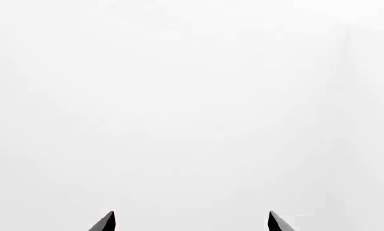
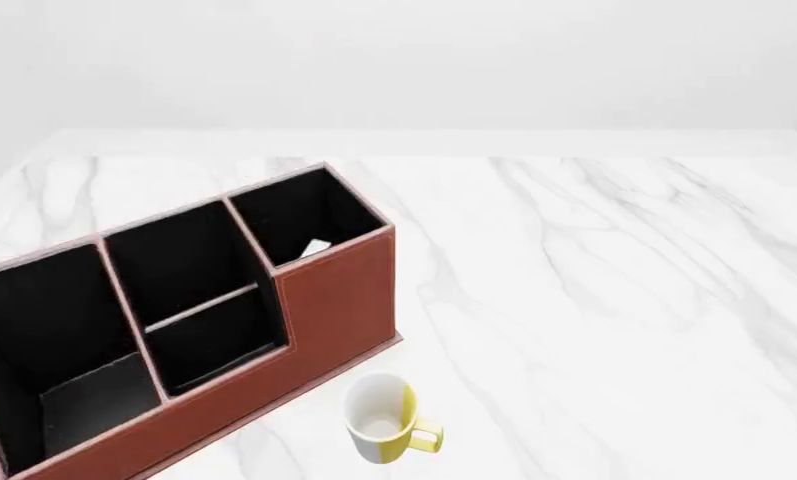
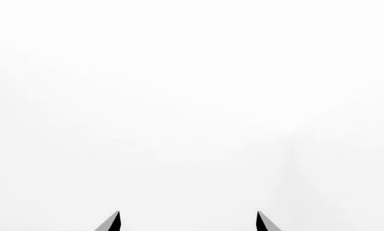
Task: Pick up the book and place it in the right compartment of the caddy.
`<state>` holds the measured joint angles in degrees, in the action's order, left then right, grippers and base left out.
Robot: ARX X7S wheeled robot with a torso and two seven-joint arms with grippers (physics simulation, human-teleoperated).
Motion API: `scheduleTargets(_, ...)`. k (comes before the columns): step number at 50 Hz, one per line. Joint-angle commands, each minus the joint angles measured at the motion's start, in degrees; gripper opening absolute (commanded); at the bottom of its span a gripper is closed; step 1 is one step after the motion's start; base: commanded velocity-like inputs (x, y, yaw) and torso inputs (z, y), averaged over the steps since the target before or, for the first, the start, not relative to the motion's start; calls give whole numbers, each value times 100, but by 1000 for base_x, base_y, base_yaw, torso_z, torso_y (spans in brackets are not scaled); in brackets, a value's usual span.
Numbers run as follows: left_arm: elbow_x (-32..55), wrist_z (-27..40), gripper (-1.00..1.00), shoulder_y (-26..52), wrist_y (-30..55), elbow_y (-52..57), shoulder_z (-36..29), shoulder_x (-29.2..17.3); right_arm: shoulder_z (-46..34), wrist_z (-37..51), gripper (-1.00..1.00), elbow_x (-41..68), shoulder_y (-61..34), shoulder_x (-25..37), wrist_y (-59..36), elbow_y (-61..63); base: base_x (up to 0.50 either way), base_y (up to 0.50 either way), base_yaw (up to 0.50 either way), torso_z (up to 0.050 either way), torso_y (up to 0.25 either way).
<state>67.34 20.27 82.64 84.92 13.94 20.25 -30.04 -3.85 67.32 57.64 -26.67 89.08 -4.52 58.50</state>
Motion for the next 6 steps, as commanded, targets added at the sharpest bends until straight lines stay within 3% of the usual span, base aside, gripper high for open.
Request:
scheduleTargets(1, 3903, 2810, 100, 12, -395, 1431, 2214, -1745, 2495, -1045, 100, 2798, -2281, -15, -1983, 97, 0, 0, 0, 0, 0)
scheduleTargets(6, 4346, 2967, 100, 278, -701, 1541, 2533, -2282, 3294, -1415, 100, 3842, -3005, -61, -2356, -139, 0, 0, 0, 0, 0)
